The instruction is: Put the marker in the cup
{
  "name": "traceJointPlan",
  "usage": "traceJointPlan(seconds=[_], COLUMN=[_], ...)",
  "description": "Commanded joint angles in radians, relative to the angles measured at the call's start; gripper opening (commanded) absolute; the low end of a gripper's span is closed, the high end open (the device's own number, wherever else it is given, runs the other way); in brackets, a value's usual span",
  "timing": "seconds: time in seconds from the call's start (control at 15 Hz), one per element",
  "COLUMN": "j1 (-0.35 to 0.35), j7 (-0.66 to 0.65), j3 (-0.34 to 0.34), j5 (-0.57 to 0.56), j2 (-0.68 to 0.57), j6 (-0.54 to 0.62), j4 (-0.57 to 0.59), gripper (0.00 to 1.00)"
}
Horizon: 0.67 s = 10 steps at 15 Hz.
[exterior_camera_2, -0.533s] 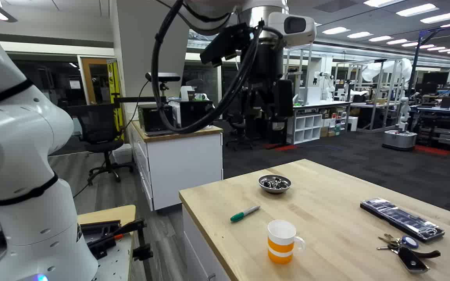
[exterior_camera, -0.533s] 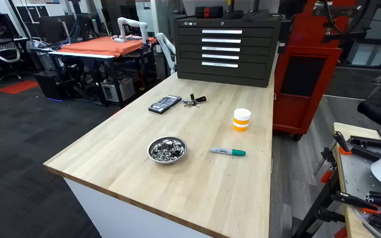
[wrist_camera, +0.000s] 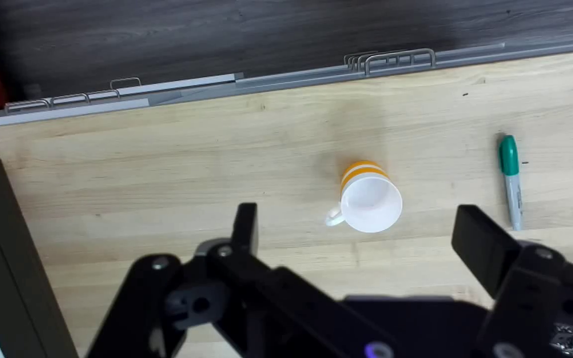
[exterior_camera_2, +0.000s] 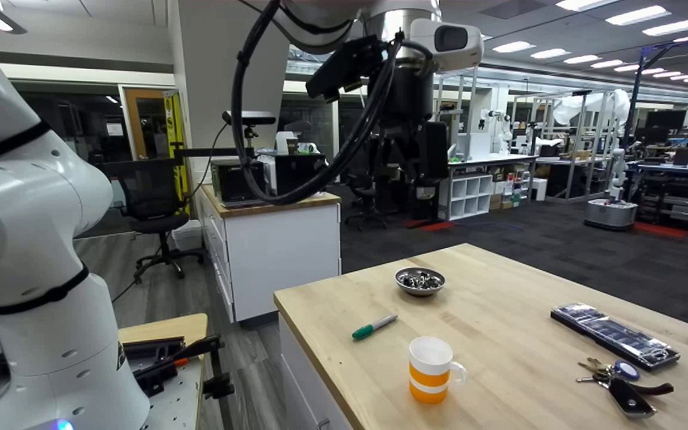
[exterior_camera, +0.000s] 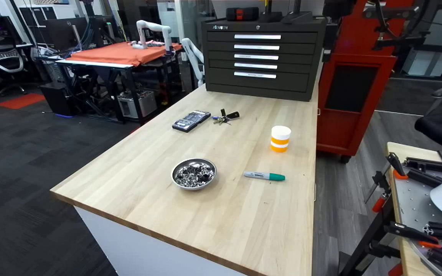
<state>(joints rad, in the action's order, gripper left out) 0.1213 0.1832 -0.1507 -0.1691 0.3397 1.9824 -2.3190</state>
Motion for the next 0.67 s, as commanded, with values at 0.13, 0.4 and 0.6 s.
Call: traceJointPlan(seconds=[0.13, 0.4, 0.6], j1=[-0.003, -0.027, -0.045], j7=[0.014, 0.066, 0.106], j3=[-0.003, -0.004, 0.001], j5=[0.005, 0.037, 0.081], j2=[-0.018, -0.079, -0.140], j6=[0.008, 0.079, 0.161], j4=[0.007, 0.012, 0.016], gripper=[1.00, 1.00, 1.00])
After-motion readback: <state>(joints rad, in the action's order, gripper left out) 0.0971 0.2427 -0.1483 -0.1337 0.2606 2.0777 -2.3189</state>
